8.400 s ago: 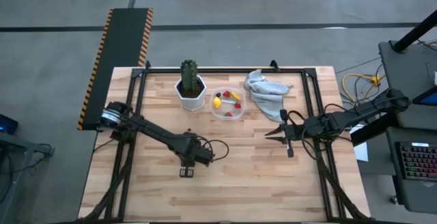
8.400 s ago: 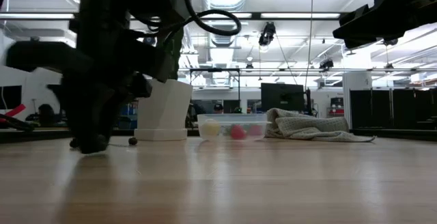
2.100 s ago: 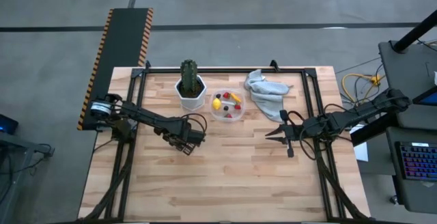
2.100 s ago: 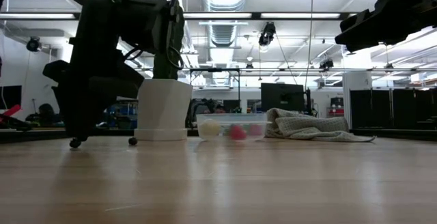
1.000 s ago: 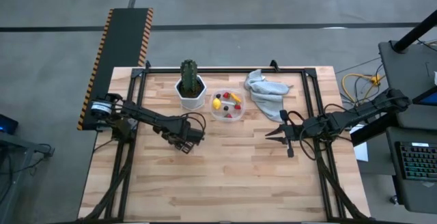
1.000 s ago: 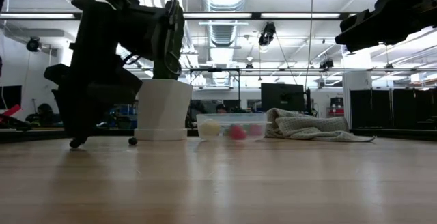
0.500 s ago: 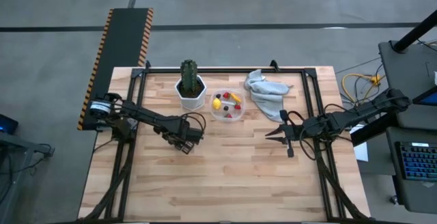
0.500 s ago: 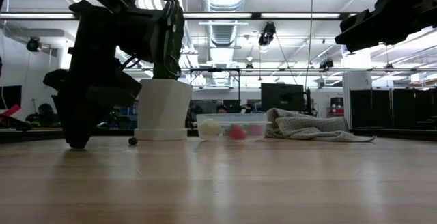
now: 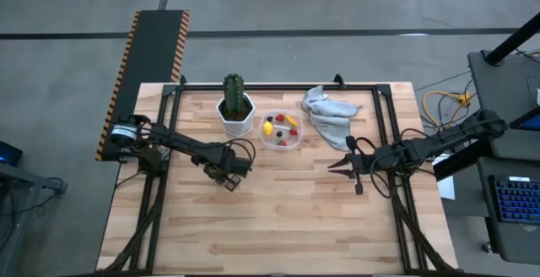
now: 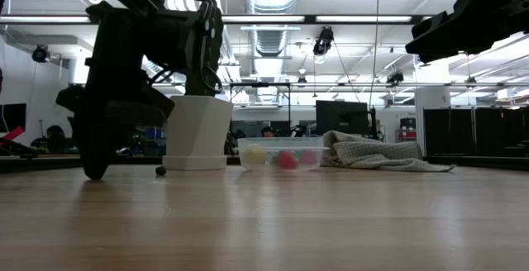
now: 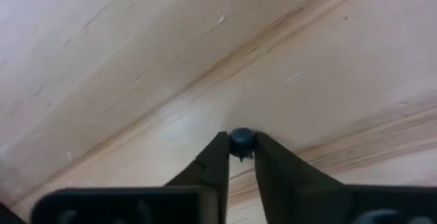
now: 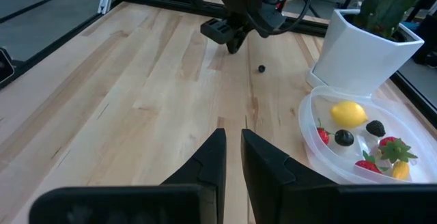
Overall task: Pick and placing Produce into tupperware
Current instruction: Put the bottom blueberries into the transparent bin
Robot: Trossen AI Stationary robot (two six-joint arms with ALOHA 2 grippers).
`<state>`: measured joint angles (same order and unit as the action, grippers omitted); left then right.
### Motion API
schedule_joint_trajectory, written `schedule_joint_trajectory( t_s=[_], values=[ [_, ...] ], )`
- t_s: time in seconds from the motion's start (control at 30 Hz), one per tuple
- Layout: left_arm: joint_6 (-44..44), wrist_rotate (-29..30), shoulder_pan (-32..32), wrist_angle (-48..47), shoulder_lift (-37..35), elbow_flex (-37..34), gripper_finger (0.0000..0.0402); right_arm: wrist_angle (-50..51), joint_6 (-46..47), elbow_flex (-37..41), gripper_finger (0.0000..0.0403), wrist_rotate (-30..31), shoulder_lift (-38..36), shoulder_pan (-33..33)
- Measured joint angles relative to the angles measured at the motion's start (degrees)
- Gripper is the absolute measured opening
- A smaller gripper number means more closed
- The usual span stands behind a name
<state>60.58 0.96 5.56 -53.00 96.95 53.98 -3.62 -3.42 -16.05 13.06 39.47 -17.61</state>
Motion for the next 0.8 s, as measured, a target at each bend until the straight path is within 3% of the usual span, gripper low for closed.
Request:
schedule_joint_trajectory(
  t_s=[0.07, 0.47, 0.8],
  values=[
    [-0.59, 0.04, 0.00, -0.09, -0.02, 0.02, 0.0017, 0.00, -0.02, 0.00, 0.0038, 0.00, -0.01, 0.00],
    [-2.82, -0.46, -0.28, -0.67, -0.02, 0.68, 0.0015, 0.04, -0.02, 0.00, 0.0038, 0.00, -0.01, 0.00],
    [-7.26, 1.94, -0.63, 0.75, 0.04, 5.65, 0.0004, 0.04, -0.03, 0.00, 0.0038, 0.00, -0.01, 0.00]
  ],
)
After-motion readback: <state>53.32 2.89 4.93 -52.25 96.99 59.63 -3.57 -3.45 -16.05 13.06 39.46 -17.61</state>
